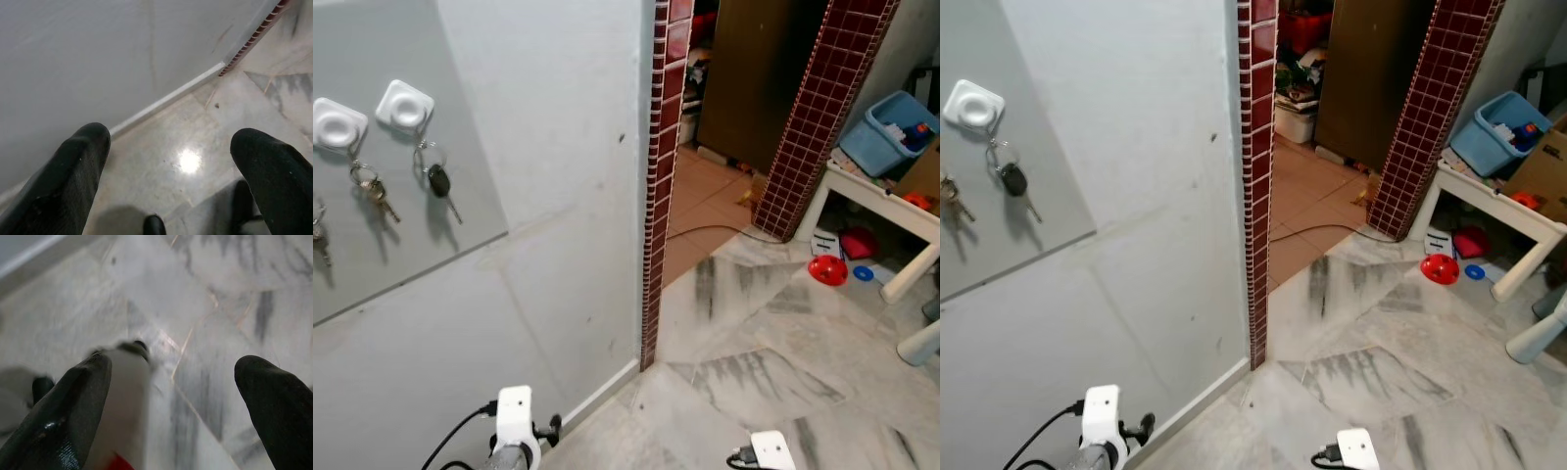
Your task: Hang keys on a hook
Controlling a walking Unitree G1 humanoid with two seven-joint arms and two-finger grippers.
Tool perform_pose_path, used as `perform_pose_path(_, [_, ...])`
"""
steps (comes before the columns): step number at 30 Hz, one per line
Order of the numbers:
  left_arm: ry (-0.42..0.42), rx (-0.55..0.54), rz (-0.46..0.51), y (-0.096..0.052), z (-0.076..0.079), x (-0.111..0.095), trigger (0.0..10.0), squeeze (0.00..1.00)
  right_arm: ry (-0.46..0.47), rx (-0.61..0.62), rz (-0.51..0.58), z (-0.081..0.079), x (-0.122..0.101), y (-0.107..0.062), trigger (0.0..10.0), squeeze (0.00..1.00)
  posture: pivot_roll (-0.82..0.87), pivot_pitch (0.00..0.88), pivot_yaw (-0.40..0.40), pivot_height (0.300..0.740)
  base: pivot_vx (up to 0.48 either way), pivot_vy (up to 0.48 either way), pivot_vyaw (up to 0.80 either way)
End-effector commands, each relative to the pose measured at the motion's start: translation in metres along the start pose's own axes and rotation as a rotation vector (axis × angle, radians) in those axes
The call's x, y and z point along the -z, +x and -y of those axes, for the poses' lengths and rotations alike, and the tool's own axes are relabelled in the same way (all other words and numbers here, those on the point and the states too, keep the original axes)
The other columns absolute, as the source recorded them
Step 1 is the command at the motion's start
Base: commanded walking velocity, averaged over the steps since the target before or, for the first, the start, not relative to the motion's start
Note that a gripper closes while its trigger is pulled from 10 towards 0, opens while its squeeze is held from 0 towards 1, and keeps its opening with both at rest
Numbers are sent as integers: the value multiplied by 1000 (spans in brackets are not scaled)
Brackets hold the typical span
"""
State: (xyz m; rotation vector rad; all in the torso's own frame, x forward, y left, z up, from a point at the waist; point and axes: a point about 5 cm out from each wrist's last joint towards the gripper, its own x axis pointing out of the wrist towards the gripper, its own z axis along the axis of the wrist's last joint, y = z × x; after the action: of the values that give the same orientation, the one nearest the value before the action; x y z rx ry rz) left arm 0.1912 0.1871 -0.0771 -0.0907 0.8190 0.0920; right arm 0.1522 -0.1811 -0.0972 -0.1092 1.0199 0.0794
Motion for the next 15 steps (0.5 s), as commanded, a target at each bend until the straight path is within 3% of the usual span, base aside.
perform_pose_path(1, [-3,33,-1,1,11,0,10000,0,0,19,-32,8,10,-3,10000,0,-48,0,27,740,0,0,-738])
perform_pose_path(15, [-7,28,-14,2,10,0,10000,0,-7,17,-36,7,11,-3,10000,0,-51,0,31,740,0,0,-738])
